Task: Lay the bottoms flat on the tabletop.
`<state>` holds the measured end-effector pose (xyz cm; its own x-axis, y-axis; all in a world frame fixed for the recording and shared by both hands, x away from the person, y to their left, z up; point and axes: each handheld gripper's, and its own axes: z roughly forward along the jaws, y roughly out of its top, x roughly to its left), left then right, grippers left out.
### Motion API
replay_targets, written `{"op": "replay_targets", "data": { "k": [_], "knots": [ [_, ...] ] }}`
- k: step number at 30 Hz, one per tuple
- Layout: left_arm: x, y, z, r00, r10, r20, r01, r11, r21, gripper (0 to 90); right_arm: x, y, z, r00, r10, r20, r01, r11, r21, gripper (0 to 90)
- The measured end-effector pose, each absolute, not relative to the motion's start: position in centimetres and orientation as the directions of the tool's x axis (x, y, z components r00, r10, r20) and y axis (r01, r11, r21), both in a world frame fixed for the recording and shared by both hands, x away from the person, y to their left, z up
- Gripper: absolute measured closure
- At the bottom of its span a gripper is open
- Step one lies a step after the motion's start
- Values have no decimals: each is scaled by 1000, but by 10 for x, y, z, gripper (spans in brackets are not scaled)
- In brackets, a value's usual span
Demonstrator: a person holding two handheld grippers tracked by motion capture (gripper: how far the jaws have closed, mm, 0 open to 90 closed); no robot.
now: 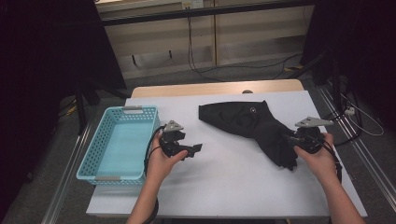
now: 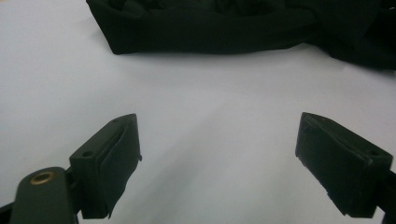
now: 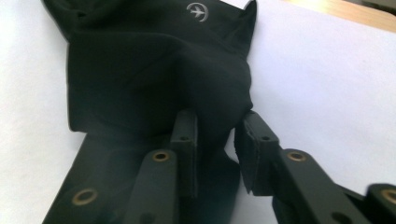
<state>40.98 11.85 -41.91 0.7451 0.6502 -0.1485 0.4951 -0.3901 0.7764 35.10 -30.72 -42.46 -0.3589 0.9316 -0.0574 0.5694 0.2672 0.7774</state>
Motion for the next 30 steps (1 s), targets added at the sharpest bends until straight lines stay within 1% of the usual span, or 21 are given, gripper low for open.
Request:
{"op": "replay_targets", "data": {
  "k": [2, 7, 8, 14, 18, 20, 24, 26, 28, 30],
  "knots": [
    [410, 118, -418, 747, 648, -148, 493, -391, 777, 140, 346, -303, -419, -367, 927, -75, 548, 281, 788, 573],
    [409, 118, -417, 748, 647, -147, 490, -389, 780, 140, 337, -285, -408, -430, 899, -83, 506, 317, 802, 469],
    [409, 119, -416, 753, 644, -139, 483, -396, 781, 140, 335, -280, -408, -445, 892, -80, 503, 322, 802, 464],
    [408, 119, -414, 749, 647, -140, 483, -390, 784, 140, 328, -255, -412, -533, 839, -106, 482, 404, 777, 469],
    [407, 119, -414, 751, 646, -137, 481, -393, 784, 140, 327, -246, -419, -571, 811, -125, 475, 451, 755, 528],
    [407, 120, -414, 750, 647, -138, 483, -392, 783, 140, 326, -245, -419, -583, 803, -125, 475, 462, 749, 582],
    [408, 120, -414, 751, 645, -137, 481, -394, 783, 140, 323, -240, -417, -600, 790, -127, 456, 468, 757, 579],
    [407, 119, -414, 752, 644, -141, 484, -394, 782, 140, 321, -234, -417, -609, 783, -130, 448, 474, 758, 555],
    [407, 119, -414, 755, 641, -136, 478, -397, 783, 140, 320, -228, -419, -624, 772, -123, 450, 483, 751, 535],
    [407, 119, -414, 753, 643, -142, 483, -393, 783, 140, 321, -223, -426, -629, 767, -130, 461, 503, 731, 535]
  ]
}}
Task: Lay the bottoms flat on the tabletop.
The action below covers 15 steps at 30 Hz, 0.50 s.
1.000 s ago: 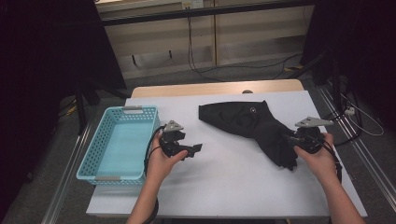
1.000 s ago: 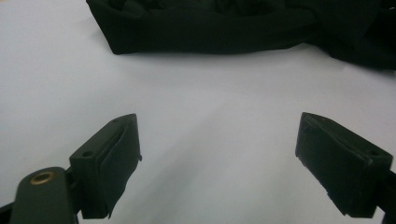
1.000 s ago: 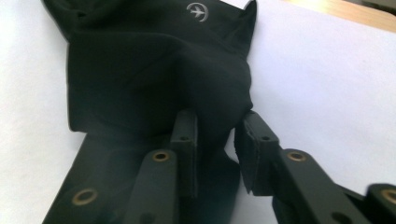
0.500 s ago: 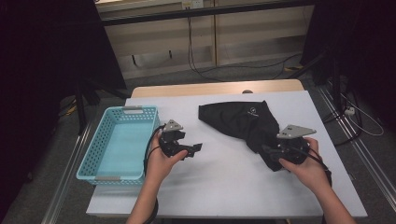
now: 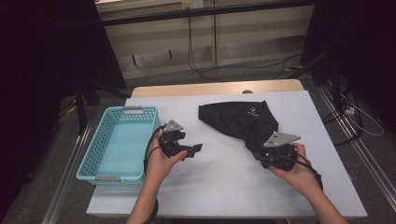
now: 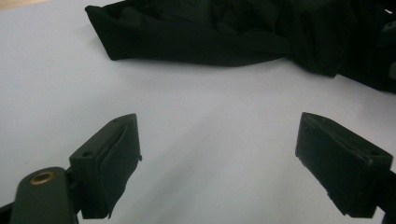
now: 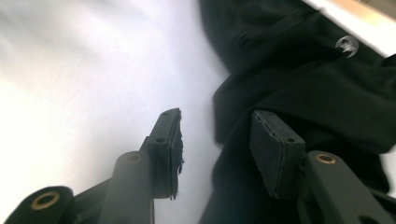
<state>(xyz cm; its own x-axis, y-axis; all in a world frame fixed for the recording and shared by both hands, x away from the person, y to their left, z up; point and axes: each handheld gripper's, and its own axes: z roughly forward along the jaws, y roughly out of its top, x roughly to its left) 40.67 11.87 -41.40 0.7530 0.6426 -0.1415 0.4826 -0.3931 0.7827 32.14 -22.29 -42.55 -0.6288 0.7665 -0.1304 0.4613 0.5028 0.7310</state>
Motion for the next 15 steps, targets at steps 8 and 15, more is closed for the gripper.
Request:
{"op": "replay_targets", "data": {
  "k": [8, 15],
  "knots": [
    [406, 120, -414, 749, 646, -145, 486, -389, 783, 140, 330, -231, -452, -605, 773, -193, 506, 560, 655, 581],
    [406, 120, -413, 748, 646, -148, 487, -385, 784, 140, 332, -234, -450, -619, 764, -182, 504, 564, 654, 876]
  ]
}}
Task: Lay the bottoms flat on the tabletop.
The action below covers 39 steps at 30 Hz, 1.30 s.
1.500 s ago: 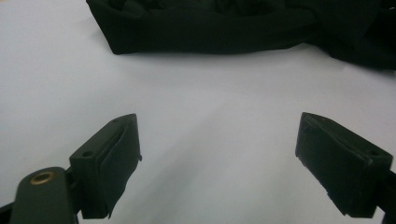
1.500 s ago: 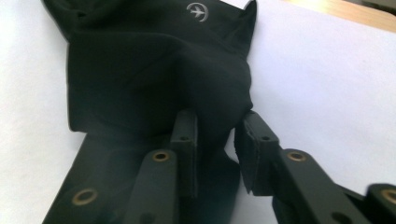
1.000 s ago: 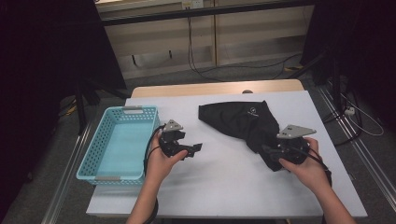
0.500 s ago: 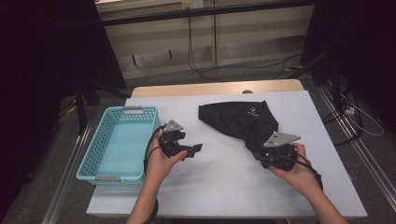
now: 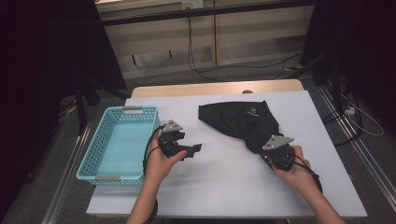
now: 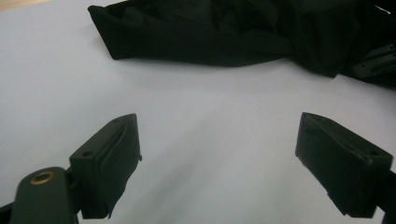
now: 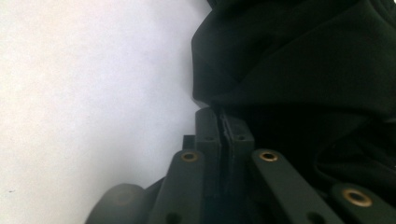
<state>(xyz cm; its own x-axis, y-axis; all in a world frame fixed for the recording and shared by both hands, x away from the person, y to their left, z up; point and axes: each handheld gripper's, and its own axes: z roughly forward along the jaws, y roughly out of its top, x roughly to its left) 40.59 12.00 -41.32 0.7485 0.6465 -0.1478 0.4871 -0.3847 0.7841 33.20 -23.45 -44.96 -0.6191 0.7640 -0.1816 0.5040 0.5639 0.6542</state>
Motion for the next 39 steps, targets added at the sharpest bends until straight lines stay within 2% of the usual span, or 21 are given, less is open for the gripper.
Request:
{"op": "replay_targets", "data": {
  "k": [2, 5, 8, 14, 18, 20, 23, 26, 31, 35, 39],
  "knots": [
    [406, 120, -413, 749, 646, -146, 486, -386, 784, 140, 332, -238, -444, -608, 776, -170, 495, 537, 683, 879],
    [406, 120, -413, 750, 646, -146, 486, -387, 784, 140, 330, -252, -424, -566, 816, -117, 476, 440, 762, 883],
    [406, 120, -414, 749, 646, -144, 486, -388, 783, 140, 327, -270, -409, -513, 849, -125, 452, 391, 801, 884],
    [407, 119, -413, 751, 645, -145, 483, -386, 786, 140, 325, -303, -398, -427, 897, -118, 447, 322, 835, 886],
    [407, 118, -414, 753, 642, -145, 484, -391, 782, 140, 326, -314, -405, -396, 911, -115, 477, 311, 822, 875],
    [407, 118, -414, 754, 640, -146, 485, -394, 781, 140, 328, -313, -413, -384, 915, -122, 508, 320, 800, 814],
    [406, 117, -414, 757, 637, -146, 482, -393, 783, 140, 329, -305, -417, -382, 913, -139, 517, 336, 787, 637],
    [407, 118, -413, 758, 636, -143, 480, -395, 783, 140, 329, -293, -413, -440, 889, -123, 482, 350, 803, 482],
    [406, 119, -413, 756, 638, -146, 481, -391, 785, 140, 327, -271, -407, -489, 868, -81, 456, 334, 825, 362],
    [406, 121, -410, 756, 639, -142, 476, -387, 790, 140, 327, -255, -409, -537, 842, -44, 444, 327, 835, 376],
    [404, 121, -410, 756, 638, -146, 477, -386, 790, 140, 328, -245, -421, -570, 818, -70, 461, 390, 797, 547]
  ]
}}
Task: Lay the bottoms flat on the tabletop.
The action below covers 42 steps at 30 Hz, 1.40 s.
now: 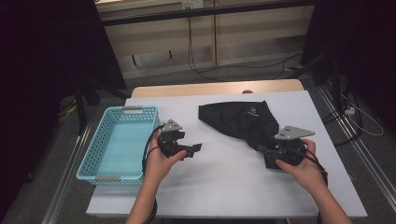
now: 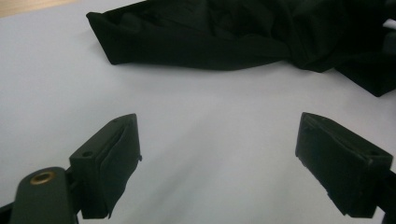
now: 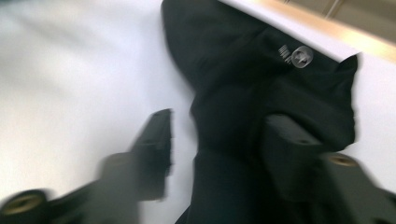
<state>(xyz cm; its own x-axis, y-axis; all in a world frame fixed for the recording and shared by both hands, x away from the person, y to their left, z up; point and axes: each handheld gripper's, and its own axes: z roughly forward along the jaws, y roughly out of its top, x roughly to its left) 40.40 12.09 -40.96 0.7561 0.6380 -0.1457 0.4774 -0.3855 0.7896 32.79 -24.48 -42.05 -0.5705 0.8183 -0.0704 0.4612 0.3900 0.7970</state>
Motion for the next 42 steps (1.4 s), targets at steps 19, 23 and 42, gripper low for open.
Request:
{"op": "replay_targets", "data": {
  "k": [19, 23, 42],
  "knots": [
    [403, 124, -406, 753, 641, -149, 474, -371, 799, 140, 342, -245, -458, -567, 821, -70, 559, 446, 699, 834],
    [403, 123, -408, 756, 638, -147, 475, -380, 794, 140, 343, -251, -455, -567, 821, -73, 558, 448, 698, 886],
    [404, 120, -406, 760, 633, -146, 470, -379, 797, 140, 327, -335, -416, -348, 937, -16, 534, 213, 818, 778]
  ]
}}
